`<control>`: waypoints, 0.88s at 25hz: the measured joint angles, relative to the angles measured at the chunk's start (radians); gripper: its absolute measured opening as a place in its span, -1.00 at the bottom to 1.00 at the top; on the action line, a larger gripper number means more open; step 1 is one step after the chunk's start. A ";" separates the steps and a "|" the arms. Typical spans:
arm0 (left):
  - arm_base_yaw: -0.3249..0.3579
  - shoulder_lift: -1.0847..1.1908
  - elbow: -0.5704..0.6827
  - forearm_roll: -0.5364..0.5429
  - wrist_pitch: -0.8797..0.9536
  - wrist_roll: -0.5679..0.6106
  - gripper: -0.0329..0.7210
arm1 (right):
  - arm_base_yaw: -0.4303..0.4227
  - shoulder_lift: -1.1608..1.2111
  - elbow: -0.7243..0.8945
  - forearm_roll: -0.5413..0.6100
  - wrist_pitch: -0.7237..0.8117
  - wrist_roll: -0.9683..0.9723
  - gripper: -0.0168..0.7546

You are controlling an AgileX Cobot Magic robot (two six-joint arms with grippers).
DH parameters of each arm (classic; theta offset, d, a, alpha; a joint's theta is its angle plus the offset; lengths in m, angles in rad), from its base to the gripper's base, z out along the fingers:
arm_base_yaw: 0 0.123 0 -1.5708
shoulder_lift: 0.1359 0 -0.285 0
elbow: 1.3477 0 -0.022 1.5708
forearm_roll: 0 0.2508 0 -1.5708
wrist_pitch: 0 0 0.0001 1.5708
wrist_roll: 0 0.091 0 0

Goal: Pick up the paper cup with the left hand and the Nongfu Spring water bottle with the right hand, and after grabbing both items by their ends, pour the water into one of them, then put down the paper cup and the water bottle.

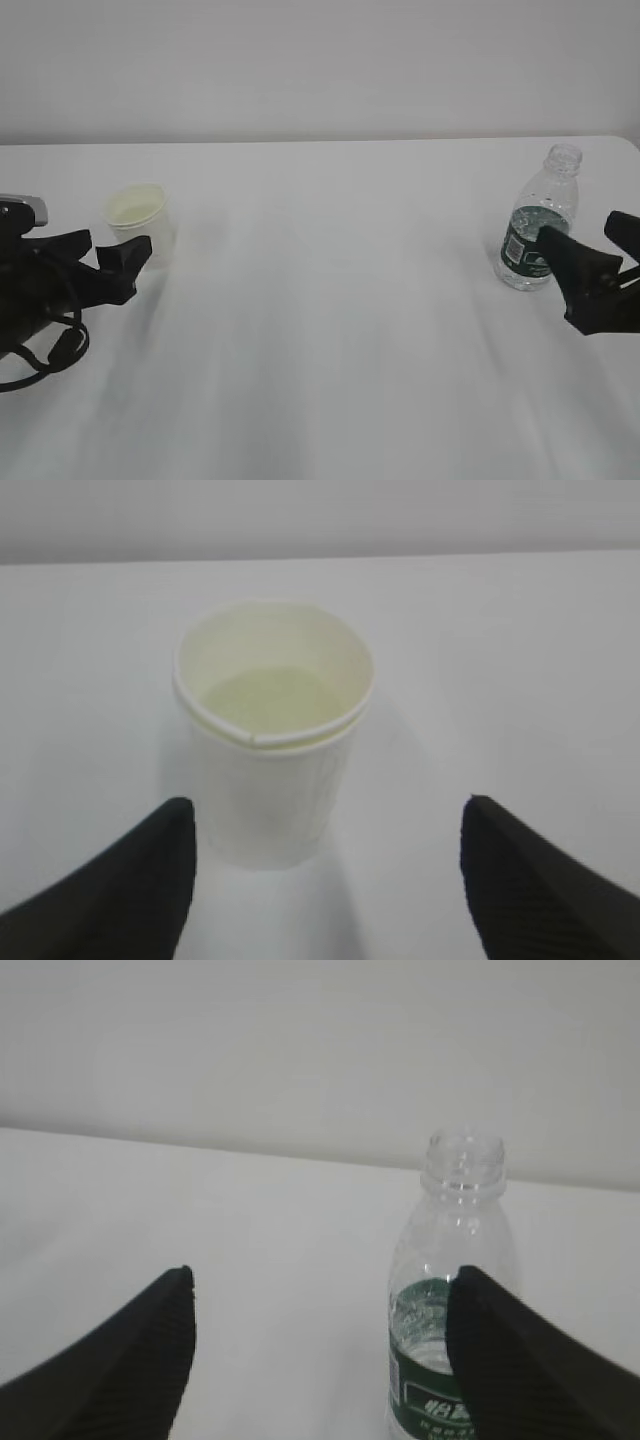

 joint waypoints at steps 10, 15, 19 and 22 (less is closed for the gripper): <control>0.000 -0.222 0.004 0.019 0.000 -0.006 0.62 | 0.000 -0.164 -0.160 -0.003 0.247 0.000 0.58; 0.000 -0.332 0.006 -0.007 0.014 -0.006 0.62 | 0.000 -0.201 -0.285 -0.004 0.390 0.000 0.58; 0.000 -0.453 0.000 -0.015 0.134 -0.006 0.62 | 0.000 -0.245 -0.374 -0.004 0.504 0.000 0.58; 0.000 -0.557 -0.019 -0.017 0.256 -0.006 0.62 | 0.000 -0.300 -0.425 -0.003 0.598 -0.001 0.58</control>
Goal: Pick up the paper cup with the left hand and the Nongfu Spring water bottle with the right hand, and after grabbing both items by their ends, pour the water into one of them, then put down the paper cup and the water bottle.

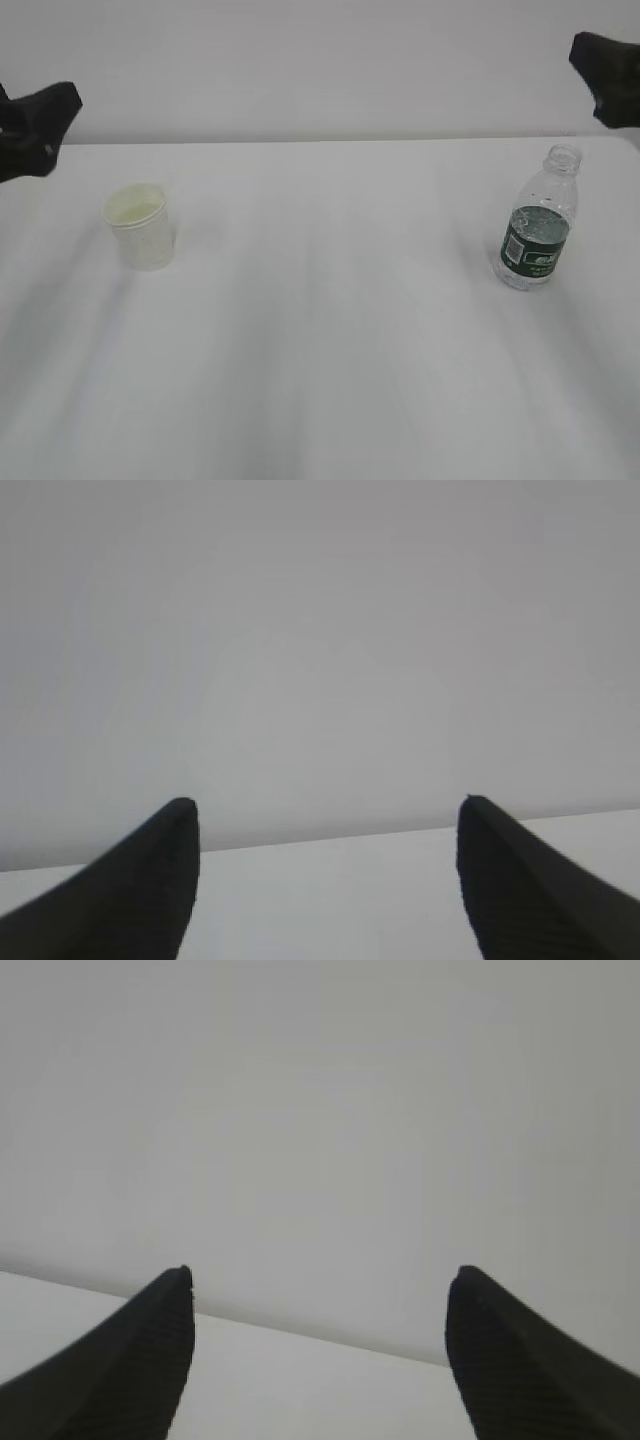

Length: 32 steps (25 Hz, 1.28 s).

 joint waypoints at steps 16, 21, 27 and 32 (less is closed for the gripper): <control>0.000 -0.389 -0.163 0.000 0.519 -0.001 0.57 | 0.000 -0.456 -0.037 0.002 0.415 -0.002 0.58; 0.000 -0.549 -0.163 0.049 0.660 -0.002 0.56 | 0.000 -0.633 -0.038 0.006 0.596 -0.002 0.58; 0.000 -0.681 -0.163 0.065 0.797 -0.002 0.56 | 0.000 -0.762 -0.040 0.007 0.731 -0.002 0.58; 0.000 -0.760 -0.163 0.094 0.888 -0.002 0.54 | 0.000 -0.841 -0.040 0.007 0.791 -0.002 0.58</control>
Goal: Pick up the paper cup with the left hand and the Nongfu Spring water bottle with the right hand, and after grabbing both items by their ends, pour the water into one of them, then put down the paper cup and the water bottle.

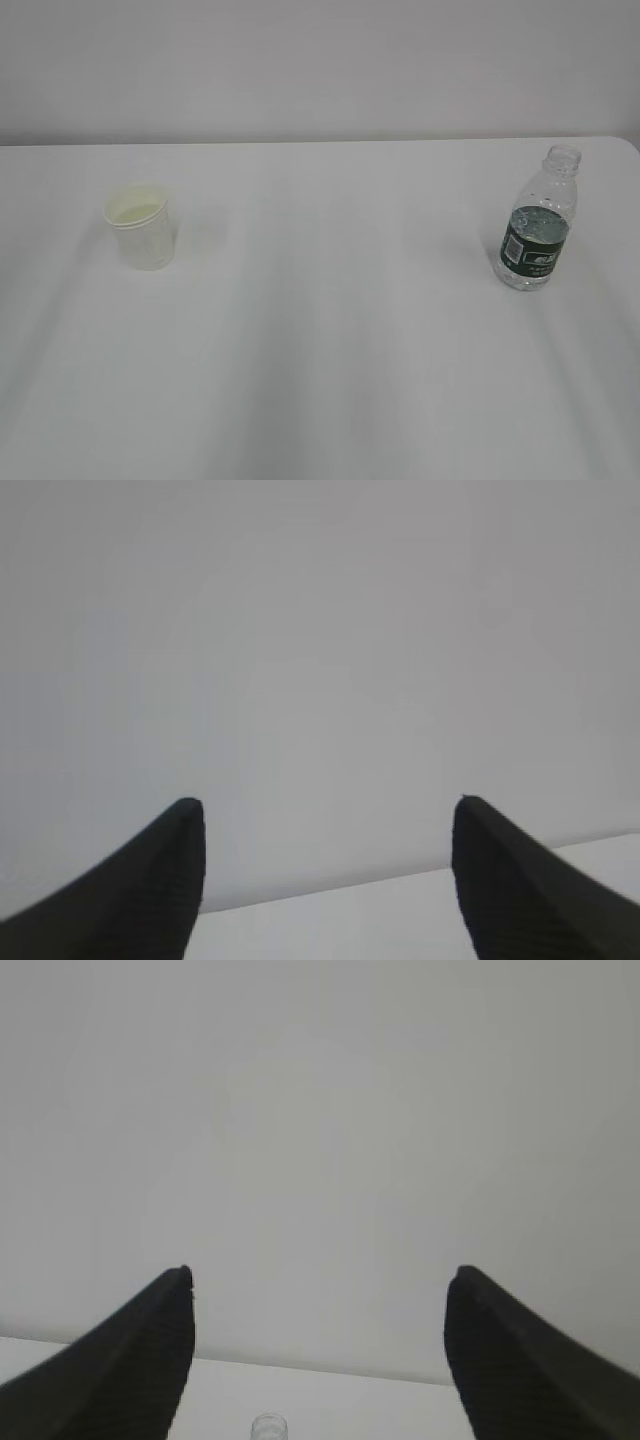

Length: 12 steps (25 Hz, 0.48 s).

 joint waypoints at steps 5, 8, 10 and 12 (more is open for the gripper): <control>0.000 -0.095 0.000 0.018 0.122 0.000 0.53 | 0.000 -0.071 -0.012 0.002 0.120 0.000 0.58; 0.000 -0.157 0.000 0.029 0.204 0.000 0.52 | 0.000 -0.120 -0.013 0.004 0.199 0.000 0.58; 0.000 -0.201 0.000 0.030 0.260 0.000 0.52 | 0.000 -0.155 -0.013 0.005 0.246 0.000 0.58; 0.000 -0.242 -0.002 0.037 0.308 0.000 0.52 | 0.000 -0.192 -0.013 0.005 0.287 0.000 0.58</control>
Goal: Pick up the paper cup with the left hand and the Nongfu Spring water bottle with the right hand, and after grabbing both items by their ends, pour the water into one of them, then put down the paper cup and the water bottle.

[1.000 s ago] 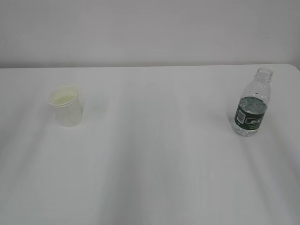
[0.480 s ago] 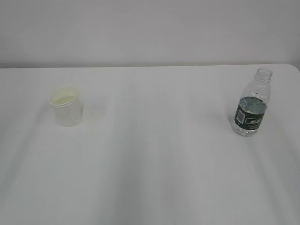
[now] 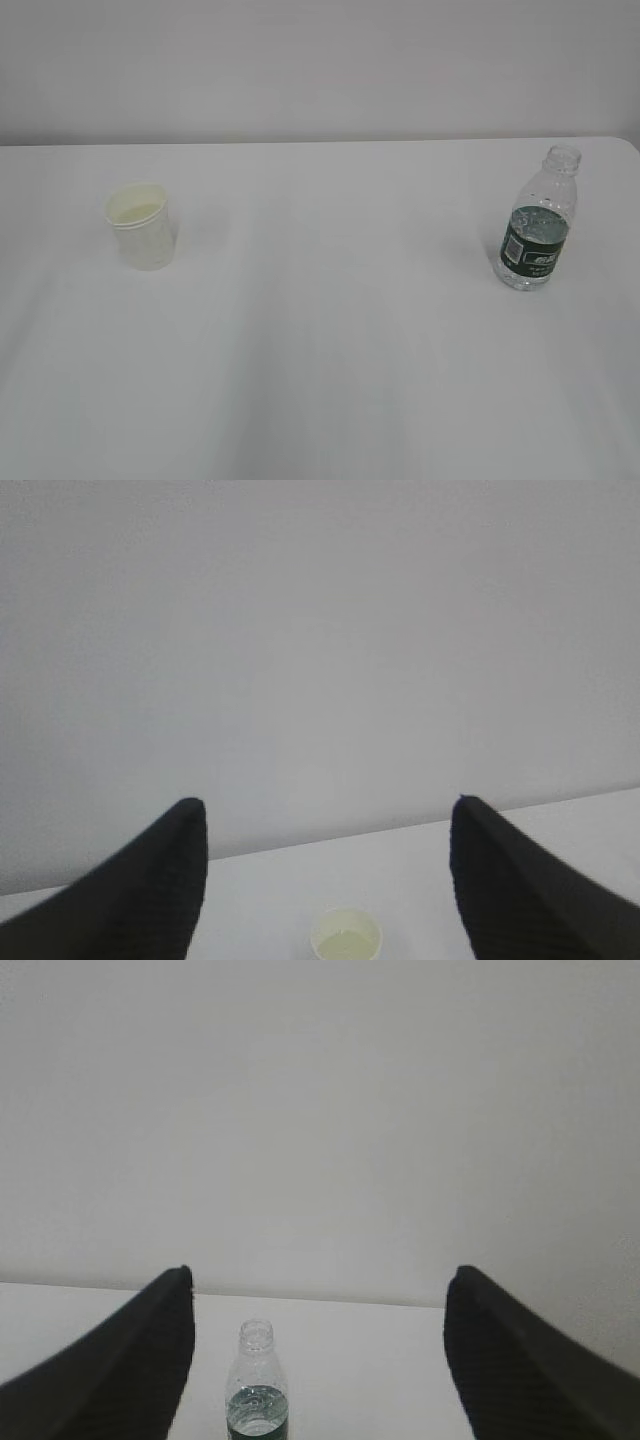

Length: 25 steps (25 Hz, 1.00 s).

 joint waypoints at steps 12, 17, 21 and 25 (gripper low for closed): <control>0.000 -0.113 -0.004 0.016 0.205 0.000 0.52 | 0.000 -0.091 -0.003 0.000 0.156 -0.002 0.58; 0.000 -0.136 -0.005 0.016 0.261 0.024 0.51 | 0.000 -0.093 -0.049 0.004 0.311 -0.007 0.58; 0.000 -0.146 -0.023 0.016 0.344 0.090 0.47 | 0.000 -0.093 -0.060 0.002 0.413 -0.021 0.58; 0.000 -0.146 -0.056 0.007 0.451 0.100 0.41 | 0.000 -0.093 -0.060 0.002 0.495 -0.023 0.58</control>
